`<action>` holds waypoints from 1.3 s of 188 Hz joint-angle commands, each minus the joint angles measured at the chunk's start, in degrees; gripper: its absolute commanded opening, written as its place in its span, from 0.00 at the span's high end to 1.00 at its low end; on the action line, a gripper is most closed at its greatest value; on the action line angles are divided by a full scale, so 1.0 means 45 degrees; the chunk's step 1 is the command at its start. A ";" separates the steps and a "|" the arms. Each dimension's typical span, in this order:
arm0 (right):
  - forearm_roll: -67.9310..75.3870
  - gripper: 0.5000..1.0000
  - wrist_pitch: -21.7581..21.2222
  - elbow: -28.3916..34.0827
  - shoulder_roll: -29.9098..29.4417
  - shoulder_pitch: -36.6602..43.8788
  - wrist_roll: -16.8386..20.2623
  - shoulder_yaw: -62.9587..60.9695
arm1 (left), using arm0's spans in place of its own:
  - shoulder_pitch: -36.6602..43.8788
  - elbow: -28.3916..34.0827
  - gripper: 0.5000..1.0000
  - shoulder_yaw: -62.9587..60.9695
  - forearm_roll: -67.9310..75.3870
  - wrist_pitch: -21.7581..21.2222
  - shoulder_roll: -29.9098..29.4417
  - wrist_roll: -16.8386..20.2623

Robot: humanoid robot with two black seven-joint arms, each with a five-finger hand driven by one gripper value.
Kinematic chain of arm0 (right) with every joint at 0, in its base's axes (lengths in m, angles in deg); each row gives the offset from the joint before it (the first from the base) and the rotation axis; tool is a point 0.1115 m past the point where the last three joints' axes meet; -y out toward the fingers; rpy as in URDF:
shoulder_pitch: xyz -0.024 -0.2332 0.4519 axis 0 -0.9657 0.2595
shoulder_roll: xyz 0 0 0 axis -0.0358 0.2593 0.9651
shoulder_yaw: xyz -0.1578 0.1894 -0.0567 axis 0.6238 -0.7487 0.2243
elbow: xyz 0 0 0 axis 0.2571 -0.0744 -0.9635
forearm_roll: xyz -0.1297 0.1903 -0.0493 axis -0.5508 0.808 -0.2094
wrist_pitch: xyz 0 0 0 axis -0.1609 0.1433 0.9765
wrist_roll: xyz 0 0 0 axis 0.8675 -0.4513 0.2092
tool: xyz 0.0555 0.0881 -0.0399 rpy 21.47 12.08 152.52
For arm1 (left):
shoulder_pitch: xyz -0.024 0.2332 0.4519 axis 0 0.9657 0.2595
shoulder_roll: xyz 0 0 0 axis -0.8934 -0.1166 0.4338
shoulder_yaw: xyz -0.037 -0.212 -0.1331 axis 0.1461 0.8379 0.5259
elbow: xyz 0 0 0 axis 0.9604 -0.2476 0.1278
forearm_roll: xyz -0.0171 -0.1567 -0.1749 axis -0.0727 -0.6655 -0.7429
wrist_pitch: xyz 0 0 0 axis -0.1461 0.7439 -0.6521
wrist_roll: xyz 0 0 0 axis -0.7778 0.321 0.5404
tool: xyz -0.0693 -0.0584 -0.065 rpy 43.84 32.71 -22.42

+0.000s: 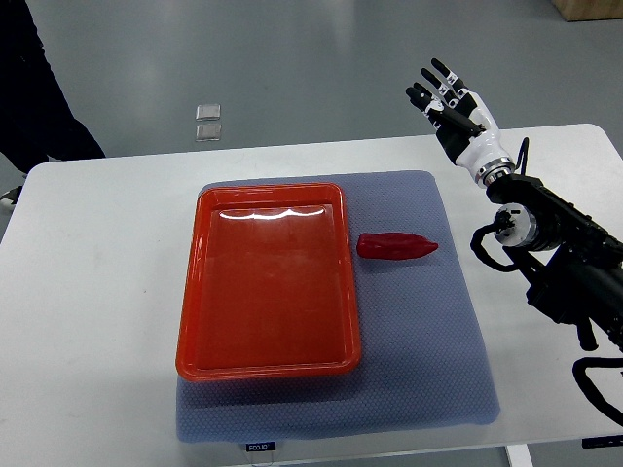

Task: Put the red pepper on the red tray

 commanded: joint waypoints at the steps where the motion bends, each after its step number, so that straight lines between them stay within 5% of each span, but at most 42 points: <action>1: 0.0001 0.17 0.0000 0.0000 0.0000 0.0020 0.0000 0.0000 | 0.0010 -0.0001 0.00 0.0020 0.0002 0.0001 0.0000 0.0013; 208: -0.0273 0.17 0.0137 0.0430 0.0254 0.0059 0.0059 0.0313 | 0.0010 -0.0001 0.00 -0.0019 0.0002 -0.0019 0.0000 0.0013; 245: -0.3455 0.17 0.0156 0.1269 0.1191 0.0605 0.0078 0.1503 | 0.0010 -0.0001 0.00 -0.0019 0.0002 -0.0019 0.0000 0.0013</action>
